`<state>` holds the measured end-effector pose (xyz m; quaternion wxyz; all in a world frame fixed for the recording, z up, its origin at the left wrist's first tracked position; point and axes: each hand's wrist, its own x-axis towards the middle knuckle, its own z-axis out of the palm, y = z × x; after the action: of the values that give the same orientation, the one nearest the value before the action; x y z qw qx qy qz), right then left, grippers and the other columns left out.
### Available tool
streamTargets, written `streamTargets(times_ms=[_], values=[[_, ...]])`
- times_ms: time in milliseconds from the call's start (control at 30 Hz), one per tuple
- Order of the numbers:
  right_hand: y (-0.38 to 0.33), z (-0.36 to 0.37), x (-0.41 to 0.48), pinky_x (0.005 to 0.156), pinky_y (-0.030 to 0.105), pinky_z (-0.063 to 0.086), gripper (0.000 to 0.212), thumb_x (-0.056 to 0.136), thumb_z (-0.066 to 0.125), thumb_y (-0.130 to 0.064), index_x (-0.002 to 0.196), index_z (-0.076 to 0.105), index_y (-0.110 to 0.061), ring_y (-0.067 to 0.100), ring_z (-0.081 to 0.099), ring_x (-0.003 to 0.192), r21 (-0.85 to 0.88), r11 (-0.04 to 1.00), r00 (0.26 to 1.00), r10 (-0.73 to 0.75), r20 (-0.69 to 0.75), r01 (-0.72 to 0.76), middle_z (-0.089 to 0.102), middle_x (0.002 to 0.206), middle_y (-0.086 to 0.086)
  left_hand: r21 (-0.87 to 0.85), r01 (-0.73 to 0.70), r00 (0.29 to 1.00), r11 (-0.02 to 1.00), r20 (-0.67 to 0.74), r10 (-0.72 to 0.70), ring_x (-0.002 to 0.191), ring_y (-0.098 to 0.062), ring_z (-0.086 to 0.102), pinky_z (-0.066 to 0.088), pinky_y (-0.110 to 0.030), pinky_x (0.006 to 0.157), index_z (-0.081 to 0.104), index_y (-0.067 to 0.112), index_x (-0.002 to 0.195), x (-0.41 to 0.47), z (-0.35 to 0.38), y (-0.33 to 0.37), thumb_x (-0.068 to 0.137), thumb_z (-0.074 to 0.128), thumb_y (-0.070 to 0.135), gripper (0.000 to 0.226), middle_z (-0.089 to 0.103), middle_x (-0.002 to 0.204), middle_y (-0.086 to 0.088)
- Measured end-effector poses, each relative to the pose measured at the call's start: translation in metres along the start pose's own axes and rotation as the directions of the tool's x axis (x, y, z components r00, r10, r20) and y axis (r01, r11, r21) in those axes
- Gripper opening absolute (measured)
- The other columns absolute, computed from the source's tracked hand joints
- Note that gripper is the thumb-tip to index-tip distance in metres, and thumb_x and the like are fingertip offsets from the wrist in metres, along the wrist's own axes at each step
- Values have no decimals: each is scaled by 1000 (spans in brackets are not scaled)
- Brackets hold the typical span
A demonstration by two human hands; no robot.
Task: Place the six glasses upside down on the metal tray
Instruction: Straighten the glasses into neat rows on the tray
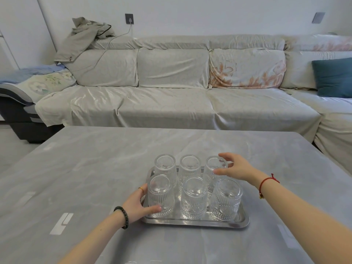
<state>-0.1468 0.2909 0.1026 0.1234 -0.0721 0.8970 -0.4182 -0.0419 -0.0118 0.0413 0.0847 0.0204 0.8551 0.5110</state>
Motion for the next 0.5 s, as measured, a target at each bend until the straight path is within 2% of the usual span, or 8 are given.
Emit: streamTargets(times_ms=[67,100,167,233,300,367,433,500], values=[[2,1,-3,101,45,44,77,68,76,-35,132,37,-19,27,47,120,34,999,1000,6,-28,-5,44,137,9,1,-26,1000,1000,-12,26,108,14,42,27,2,90,37,37,117,-1,-1,5,18,67,80,112,44,110,31],[2,2,-6,101,46,43,77,68,76,-36,132,36,-20,27,45,122,66,998,997,-2,-73,7,42,138,8,6,-38,999,999,-26,38,105,19,40,28,5,88,36,44,110,-1,-2,7,19,66,80,103,42,109,34],[2,6,-18,101,40,42,72,68,75,-35,129,40,-21,23,42,123,86,991,970,-80,-230,102,44,135,4,14,-58,996,998,-66,59,111,12,43,29,-6,100,32,51,107,1,-3,9,22,67,80,96,44,114,32],[-2,15,-39,96,21,37,61,68,75,-32,121,46,-25,10,46,116,11,965,895,-237,-377,261,50,123,-6,37,-89,990,995,-102,92,120,0,43,28,-18,105,31,50,112,4,-4,8,25,67,80,99,47,122,22],[-10,32,-64,93,8,33,56,67,74,-36,115,47,-30,-6,46,110,-57,915,850,-392,-352,398,52,115,-16,67,-113,984,991,-132,121,120,-4,44,29,-19,103,32,48,114,5,-3,13,26,65,81,100,50,126,12],[-15,58,-82,100,9,30,60,68,70,-42,120,44,-29,-11,39,116,-110,886,851,-463,-246,450,46,122,-19,79,-111,981,991,-153,122,119,-6,46,30,-18,101,35,43,116,6,-1,18,25,62,83,103,52,125,7],[-16,83,-91,108,15,22,68,73,70,-32,131,35,-23,-4,28,128,-128,896,876,-442,-194,424,35,134,-14,95,-95,981,991,-159,109,120,-9,46,30,-19,101,37,35,121,6,-1,21,24,61,84,111,53,126,4],[-17,100,-92,109,14,10,74,78,67,-26,138,22,-22,-1,12,134,-112,929,913,-368,-176,352,20,139,-13,105,-85,983,991,-152,100,122,-11,46,29,-19,101,38,29,126,5,-1,22,25,62,84,117,52,128,3]])
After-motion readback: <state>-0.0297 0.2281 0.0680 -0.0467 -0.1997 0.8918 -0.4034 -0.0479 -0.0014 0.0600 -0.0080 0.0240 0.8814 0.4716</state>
